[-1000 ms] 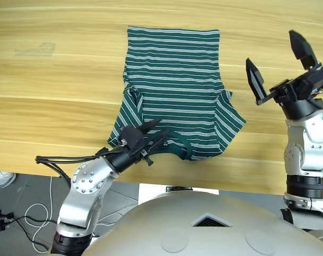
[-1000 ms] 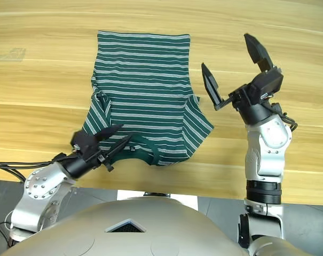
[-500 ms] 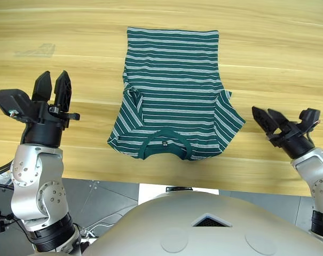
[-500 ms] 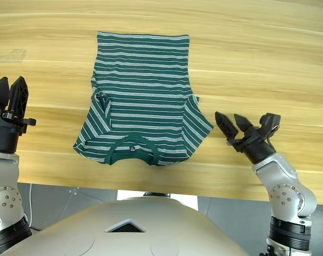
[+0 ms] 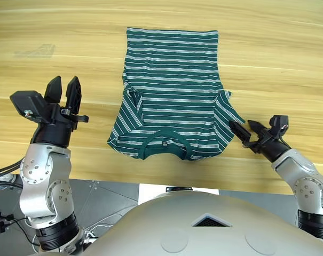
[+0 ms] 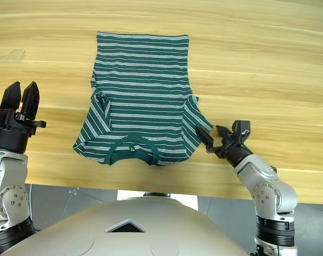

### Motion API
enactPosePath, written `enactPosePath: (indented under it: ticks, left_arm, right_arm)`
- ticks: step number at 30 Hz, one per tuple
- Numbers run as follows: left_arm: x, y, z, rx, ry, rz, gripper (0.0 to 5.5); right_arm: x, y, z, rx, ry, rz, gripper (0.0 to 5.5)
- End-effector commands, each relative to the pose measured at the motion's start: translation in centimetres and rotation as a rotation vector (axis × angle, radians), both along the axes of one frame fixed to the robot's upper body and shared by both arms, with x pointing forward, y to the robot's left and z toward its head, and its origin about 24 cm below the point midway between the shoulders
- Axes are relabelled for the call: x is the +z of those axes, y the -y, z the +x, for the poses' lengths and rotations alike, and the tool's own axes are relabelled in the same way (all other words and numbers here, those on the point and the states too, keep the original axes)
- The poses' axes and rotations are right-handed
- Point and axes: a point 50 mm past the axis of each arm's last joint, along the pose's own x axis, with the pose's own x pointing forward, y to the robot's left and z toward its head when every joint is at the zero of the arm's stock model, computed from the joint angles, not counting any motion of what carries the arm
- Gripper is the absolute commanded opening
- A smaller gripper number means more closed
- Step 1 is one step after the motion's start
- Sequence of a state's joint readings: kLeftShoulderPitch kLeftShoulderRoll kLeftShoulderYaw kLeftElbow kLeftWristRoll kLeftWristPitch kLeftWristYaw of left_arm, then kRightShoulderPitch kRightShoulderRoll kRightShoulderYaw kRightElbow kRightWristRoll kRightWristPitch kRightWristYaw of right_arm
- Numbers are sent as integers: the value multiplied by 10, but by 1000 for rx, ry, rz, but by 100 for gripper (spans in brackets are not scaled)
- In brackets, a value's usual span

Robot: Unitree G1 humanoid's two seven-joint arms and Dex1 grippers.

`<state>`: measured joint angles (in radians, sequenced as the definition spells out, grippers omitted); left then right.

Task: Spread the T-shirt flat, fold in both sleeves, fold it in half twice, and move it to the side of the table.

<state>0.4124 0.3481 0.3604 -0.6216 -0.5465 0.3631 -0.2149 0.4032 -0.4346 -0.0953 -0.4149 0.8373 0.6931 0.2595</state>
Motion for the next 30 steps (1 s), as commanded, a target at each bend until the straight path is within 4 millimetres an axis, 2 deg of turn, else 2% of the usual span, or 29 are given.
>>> enactPosePath:
  ticks: [1,12,21,25,30]
  left_arm:
    - [-5,0,0,-5,-24,7,208]
    - [-15,-2,-4,5,-46,2,208]
    - [-23,1,-4,-20,-62,-5,208]
    - [-25,3,-4,-34,-64,-3,208]
    - [-27,5,-4,-47,-67,-5,208]
  right_arm:
    - [-13,-5,-7,19,-76,-16,468]
    - [-14,-6,-4,46,-37,-59,272]
    - [-14,-9,1,58,2,-63,139]
    - [-4,-13,9,44,104,-9,52]
    - [9,-18,17,28,197,66,39]
